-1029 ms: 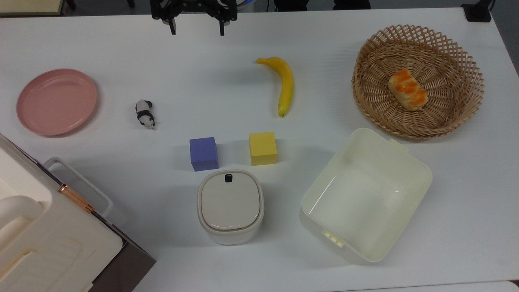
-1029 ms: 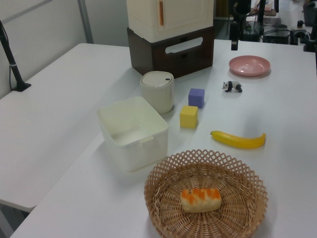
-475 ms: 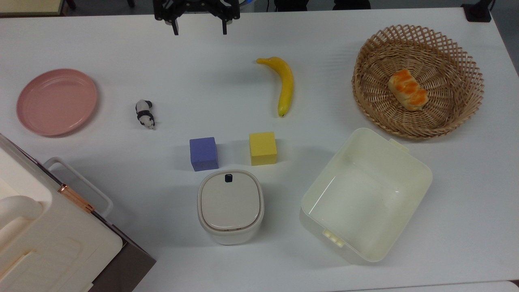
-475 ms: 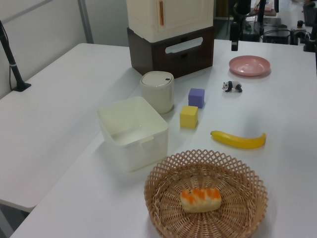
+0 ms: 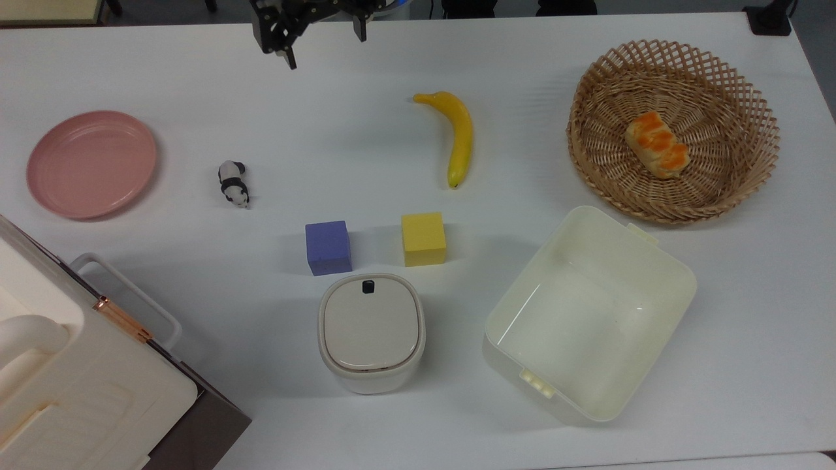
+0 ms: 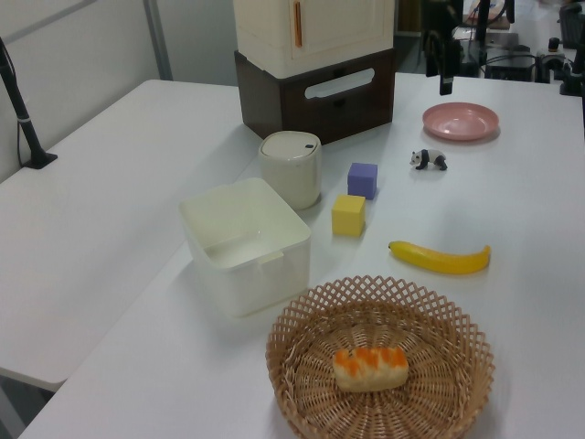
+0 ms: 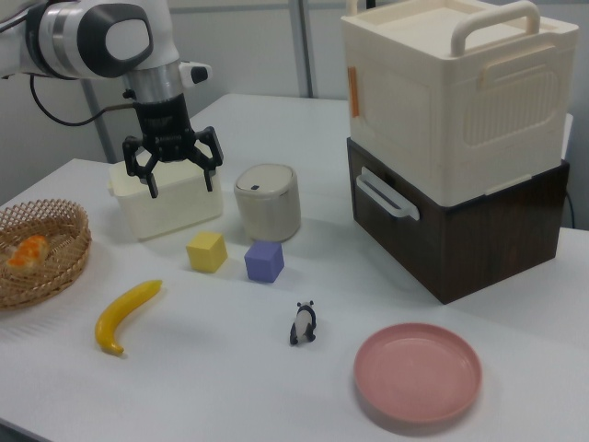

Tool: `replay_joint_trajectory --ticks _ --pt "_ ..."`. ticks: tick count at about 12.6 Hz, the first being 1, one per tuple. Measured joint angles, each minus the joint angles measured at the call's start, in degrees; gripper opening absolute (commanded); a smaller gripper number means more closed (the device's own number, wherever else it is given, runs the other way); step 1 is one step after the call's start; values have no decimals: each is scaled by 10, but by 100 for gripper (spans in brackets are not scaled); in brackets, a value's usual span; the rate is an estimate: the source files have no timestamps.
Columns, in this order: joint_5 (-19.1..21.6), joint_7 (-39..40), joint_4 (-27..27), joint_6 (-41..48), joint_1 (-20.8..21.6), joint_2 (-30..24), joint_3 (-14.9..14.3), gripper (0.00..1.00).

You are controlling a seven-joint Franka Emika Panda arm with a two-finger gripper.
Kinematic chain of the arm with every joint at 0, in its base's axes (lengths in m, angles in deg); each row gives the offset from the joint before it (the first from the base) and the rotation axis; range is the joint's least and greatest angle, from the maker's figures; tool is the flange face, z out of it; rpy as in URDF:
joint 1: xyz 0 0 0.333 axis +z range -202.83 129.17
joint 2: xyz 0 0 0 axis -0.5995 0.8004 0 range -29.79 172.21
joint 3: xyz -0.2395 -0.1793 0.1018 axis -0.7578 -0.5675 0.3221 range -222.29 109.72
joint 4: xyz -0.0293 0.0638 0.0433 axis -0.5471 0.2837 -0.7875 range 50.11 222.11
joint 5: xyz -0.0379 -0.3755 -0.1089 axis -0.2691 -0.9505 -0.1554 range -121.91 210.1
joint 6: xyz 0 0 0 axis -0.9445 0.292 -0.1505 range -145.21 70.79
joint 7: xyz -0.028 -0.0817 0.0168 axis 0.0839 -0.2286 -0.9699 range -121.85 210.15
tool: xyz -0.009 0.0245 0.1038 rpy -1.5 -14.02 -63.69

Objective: Open the drawer
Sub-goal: 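Move the gripper toward the white handle of the brown drawer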

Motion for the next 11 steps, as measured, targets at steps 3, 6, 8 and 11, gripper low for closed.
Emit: replay_joint_trajectory --ticks 3,6,8,11 --pt "-3 121 0 -18 3 3 2 100" --pt "-64 145 4 -142 11 26 3 100" --pt "-103 167 19 -243 0 43 -2 100" --pt "-184 180 83 -432 -38 74 -4 100"
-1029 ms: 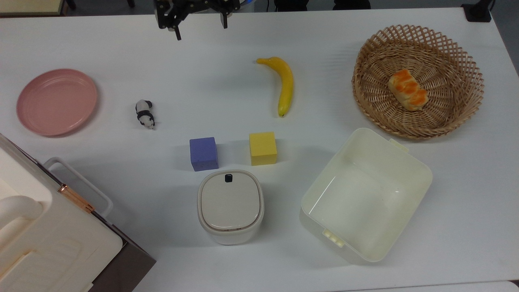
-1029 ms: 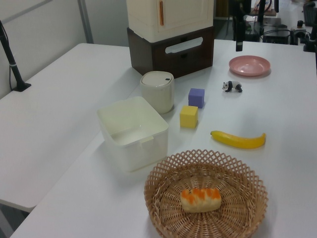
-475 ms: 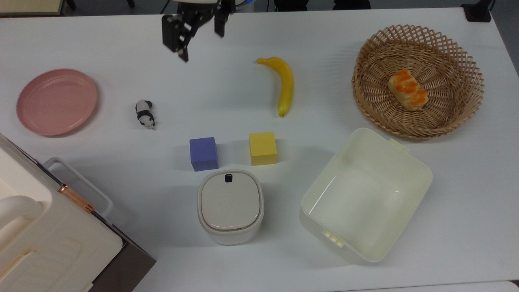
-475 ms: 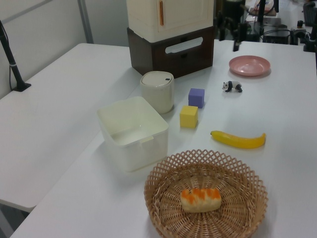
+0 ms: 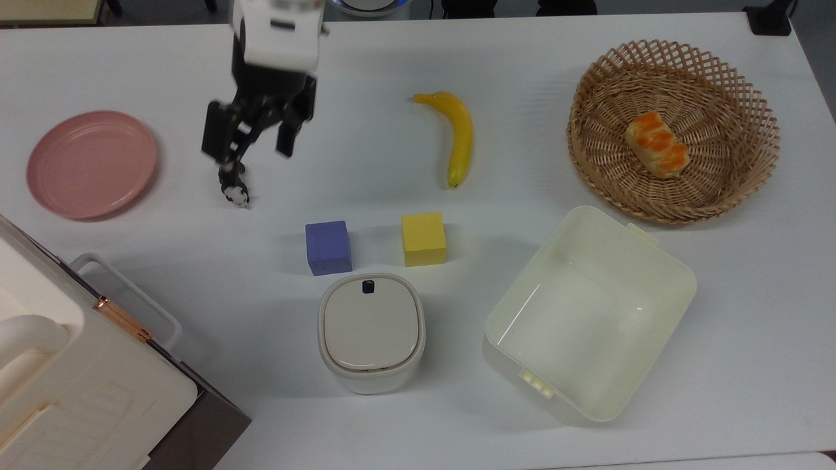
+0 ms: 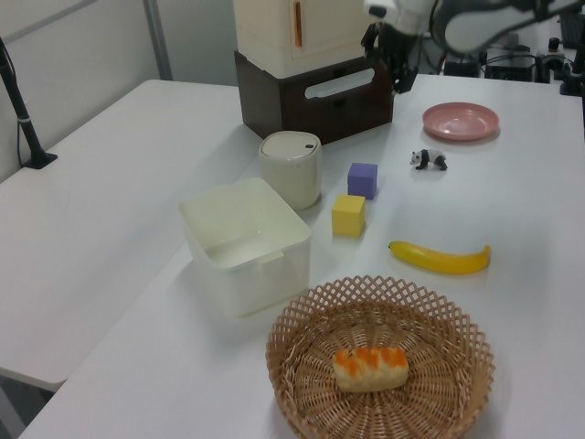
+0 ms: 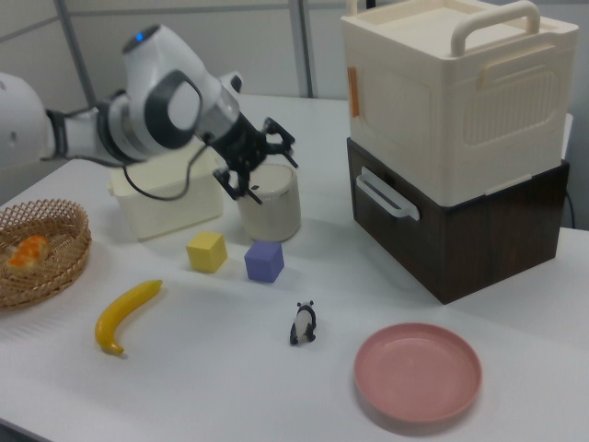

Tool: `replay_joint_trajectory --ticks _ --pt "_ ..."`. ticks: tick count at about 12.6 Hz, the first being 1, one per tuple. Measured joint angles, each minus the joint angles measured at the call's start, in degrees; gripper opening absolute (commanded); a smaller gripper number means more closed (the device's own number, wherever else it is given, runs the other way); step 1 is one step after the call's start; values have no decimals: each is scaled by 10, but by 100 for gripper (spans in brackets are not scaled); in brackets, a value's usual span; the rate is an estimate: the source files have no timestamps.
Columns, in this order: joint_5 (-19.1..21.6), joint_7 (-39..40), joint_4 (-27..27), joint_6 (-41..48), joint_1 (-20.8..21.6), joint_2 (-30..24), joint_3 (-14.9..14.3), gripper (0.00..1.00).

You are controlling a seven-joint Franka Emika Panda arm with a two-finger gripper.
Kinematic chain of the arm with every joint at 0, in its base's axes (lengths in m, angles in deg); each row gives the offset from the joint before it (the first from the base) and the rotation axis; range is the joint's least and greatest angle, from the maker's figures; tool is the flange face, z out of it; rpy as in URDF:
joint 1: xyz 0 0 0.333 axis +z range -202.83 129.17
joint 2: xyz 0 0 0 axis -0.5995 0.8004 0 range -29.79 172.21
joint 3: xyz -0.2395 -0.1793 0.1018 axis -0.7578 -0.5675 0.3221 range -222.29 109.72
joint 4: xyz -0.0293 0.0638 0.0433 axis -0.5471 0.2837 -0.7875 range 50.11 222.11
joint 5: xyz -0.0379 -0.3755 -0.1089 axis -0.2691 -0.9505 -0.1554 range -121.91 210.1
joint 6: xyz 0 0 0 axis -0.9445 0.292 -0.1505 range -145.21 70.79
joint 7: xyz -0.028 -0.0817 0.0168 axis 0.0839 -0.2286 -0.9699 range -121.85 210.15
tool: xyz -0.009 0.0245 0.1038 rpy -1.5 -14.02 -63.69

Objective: Open the drawer
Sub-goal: 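Move the gripper toward the white handle of the brown drawer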

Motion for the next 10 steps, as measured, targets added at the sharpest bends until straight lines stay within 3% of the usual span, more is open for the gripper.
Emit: replay_joint_trajectory --ticks 4,10 --pt "-80 0 8 -115 -39 48 0 100" --pt "-124 0 -10 -248 -95 117 -1 96"
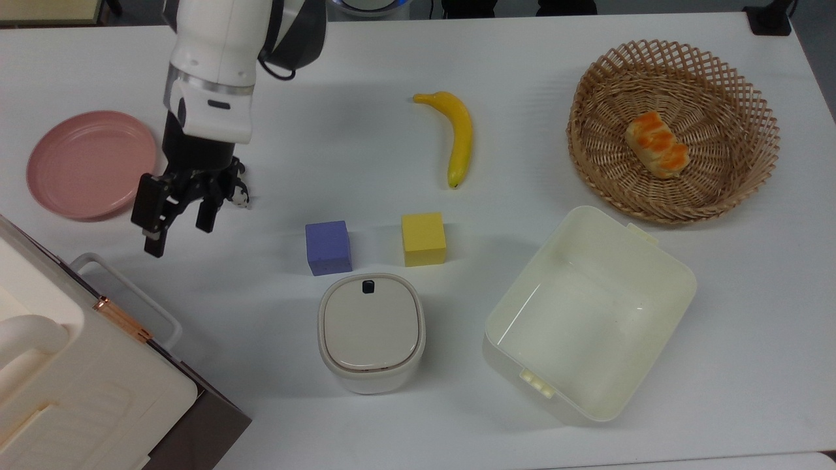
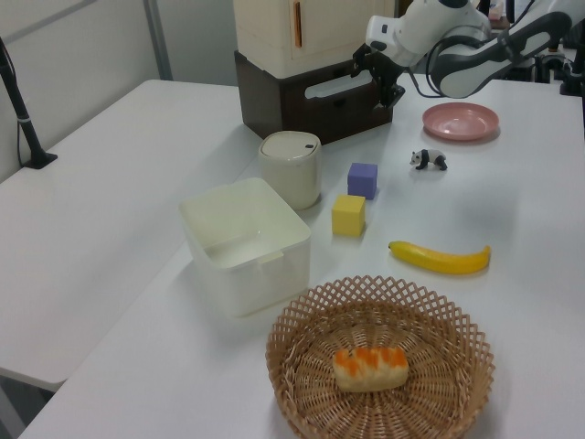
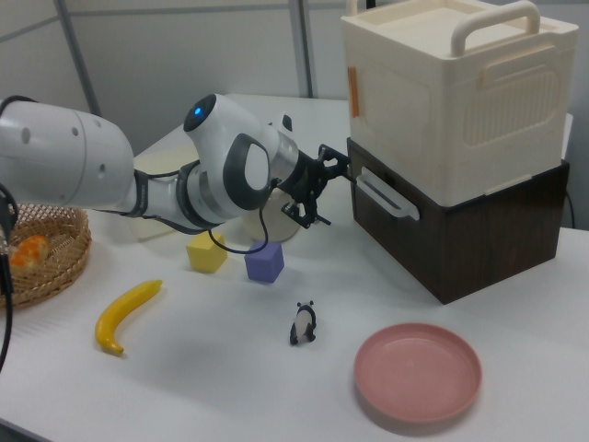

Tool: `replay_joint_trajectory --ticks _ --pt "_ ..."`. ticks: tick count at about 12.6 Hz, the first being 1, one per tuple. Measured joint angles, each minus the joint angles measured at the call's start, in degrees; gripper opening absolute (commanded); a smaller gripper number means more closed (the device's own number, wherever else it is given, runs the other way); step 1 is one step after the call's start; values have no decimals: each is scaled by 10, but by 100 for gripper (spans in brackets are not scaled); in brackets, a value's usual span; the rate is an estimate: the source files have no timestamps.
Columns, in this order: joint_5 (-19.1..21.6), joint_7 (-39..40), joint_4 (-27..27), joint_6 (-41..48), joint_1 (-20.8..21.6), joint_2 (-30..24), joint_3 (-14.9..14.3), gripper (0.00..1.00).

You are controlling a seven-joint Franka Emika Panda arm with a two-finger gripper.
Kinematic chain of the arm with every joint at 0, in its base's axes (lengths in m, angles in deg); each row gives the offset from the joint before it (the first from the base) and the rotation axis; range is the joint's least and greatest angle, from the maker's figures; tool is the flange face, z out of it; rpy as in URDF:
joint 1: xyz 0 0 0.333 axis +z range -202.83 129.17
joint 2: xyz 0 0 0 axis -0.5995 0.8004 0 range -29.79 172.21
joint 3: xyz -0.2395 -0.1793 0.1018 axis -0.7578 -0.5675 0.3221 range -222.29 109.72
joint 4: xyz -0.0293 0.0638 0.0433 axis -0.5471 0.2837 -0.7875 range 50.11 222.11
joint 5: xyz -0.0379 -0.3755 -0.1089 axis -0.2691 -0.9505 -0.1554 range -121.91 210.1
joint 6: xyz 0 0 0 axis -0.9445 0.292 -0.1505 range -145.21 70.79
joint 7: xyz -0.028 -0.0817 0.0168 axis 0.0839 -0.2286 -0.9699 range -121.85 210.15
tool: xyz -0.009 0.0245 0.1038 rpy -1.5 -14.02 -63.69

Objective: Open the drawer
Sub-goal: 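Move the gripper toward the white handle of the brown drawer, then close the gripper on the white drawer handle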

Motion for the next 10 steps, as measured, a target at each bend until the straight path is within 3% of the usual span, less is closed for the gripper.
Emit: replay_joint_trajectory --ticks 2,5,10 --pt "0 0 -34 0 -2 25 -3 93" --pt "0 0 -84 0 -2 60 -8 74" --pt "0 0 -107 -1 -2 80 -16 69"
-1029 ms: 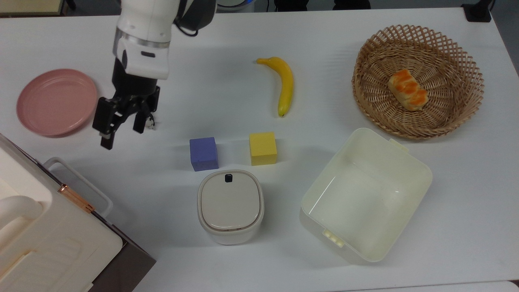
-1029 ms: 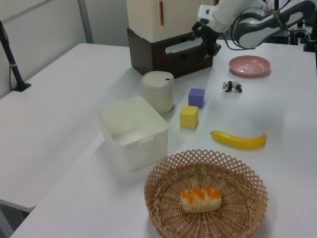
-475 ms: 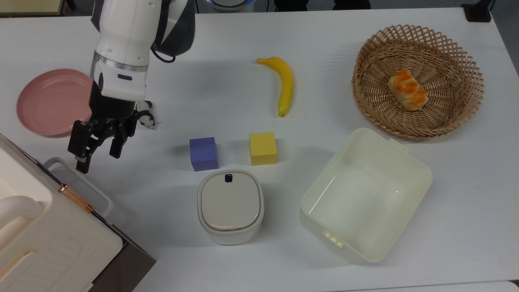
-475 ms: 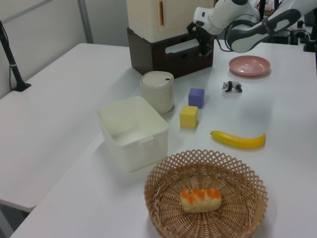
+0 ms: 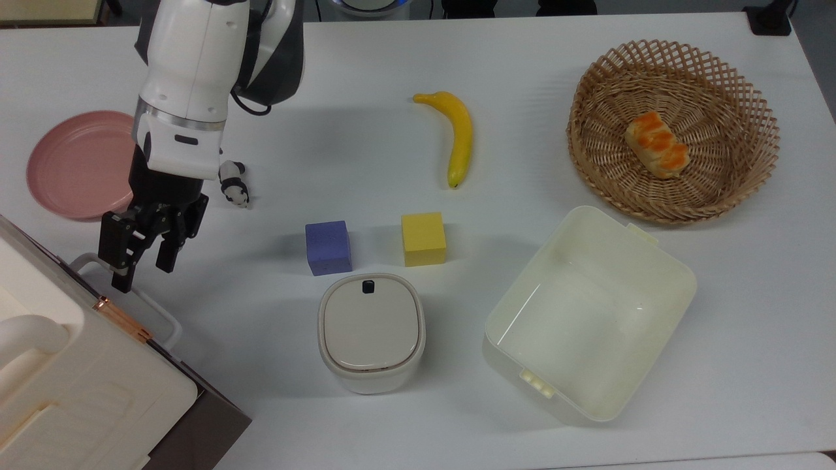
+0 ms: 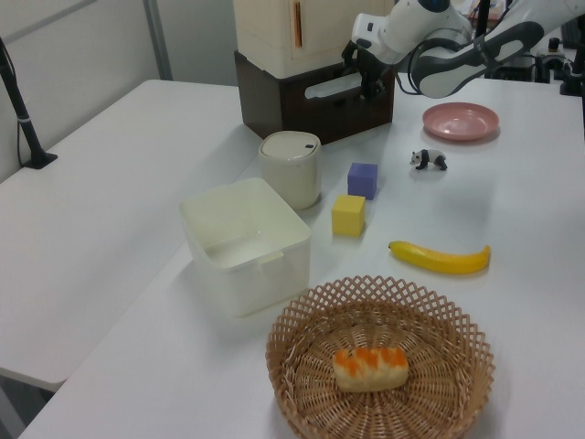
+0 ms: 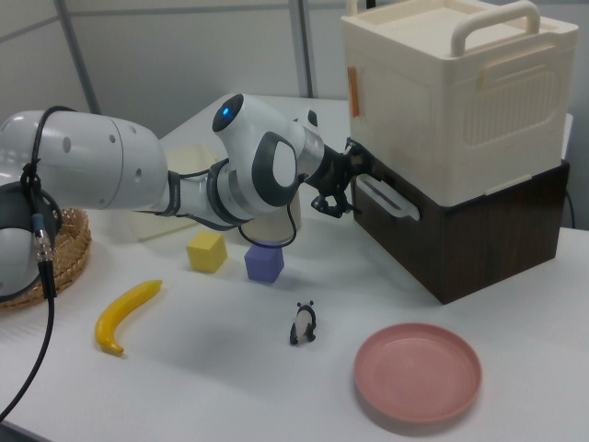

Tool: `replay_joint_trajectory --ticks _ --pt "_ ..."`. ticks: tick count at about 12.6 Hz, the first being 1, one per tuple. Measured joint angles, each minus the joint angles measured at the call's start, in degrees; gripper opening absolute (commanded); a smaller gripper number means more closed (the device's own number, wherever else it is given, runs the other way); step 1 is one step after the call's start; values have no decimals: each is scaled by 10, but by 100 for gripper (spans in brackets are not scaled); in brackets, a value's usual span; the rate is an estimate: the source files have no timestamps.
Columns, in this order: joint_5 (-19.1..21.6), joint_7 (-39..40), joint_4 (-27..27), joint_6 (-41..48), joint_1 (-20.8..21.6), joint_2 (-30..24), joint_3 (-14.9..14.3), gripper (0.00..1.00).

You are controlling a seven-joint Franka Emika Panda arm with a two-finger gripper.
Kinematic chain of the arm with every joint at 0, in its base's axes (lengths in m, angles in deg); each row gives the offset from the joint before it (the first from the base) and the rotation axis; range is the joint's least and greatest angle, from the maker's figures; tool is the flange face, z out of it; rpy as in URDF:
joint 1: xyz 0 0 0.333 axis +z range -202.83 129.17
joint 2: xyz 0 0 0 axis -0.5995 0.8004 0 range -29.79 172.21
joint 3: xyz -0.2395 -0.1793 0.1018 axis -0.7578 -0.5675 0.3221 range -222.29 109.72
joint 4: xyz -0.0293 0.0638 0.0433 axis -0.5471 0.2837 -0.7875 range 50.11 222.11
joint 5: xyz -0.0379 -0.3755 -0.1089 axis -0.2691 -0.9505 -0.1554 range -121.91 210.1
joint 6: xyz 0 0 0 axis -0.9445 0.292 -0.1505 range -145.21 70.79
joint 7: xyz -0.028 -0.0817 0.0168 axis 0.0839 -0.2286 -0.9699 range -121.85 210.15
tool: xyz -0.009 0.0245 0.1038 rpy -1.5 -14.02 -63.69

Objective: Open the drawer
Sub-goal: 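Close the gripper on the white drawer handle, then pull the handle outward to slide the drawer open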

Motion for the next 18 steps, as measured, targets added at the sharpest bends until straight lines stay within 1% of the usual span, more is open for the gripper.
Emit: replay_joint_trajectory --ticks 2,5,7,9,10,12,15,16,18 --pt "0 0 -3 0 0 3 0 61" --pt "0 0 -10 0 0 14 0 56" --pt "-2 1 -20 0 -1 26 -1 42" --pt "-3 2 -30 0 -3 36 -1 33" --pt "-3 2 -33 0 -4 37 -1 32" --pt "-3 3 -36 0 -5 38 -1 26" --pt "-3 3 -39 0 -5 38 -1 4" --pt "-3 3 -40 0 -5 38 -1 0" --pt "-3 -2 -40 0 -5 38 -1 0"
